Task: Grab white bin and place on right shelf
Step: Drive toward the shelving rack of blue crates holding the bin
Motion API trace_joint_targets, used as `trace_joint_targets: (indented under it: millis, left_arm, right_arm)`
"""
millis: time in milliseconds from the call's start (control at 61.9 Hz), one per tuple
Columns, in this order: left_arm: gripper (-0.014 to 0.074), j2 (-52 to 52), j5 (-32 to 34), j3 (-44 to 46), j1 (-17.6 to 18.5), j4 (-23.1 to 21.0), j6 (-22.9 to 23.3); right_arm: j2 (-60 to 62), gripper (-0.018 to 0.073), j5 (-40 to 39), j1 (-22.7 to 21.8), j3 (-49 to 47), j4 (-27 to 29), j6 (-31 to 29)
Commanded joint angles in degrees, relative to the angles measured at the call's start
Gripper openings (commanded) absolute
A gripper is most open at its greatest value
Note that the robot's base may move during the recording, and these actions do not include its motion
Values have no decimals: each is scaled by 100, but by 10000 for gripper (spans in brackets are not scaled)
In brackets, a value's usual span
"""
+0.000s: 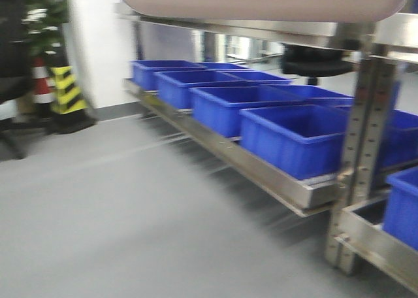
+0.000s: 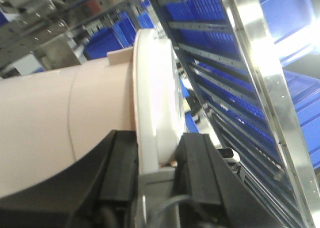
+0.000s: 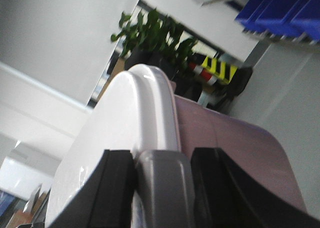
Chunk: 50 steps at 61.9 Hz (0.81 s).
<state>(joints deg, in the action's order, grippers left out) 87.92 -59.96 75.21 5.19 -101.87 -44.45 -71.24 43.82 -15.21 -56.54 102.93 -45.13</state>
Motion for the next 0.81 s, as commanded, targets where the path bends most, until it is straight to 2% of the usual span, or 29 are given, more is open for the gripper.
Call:
trace_joint_targets:
  millis: [0,791]
  left_arm:
    - [-126,-278,-1589,213,259,-607,-149]
    - [-126,-278,-1589,213,259,-618,-149]
  right_arm:
    - [211,69,931,165,-214,546,-27]
    - [211,69,931,165,-214,546,-27]
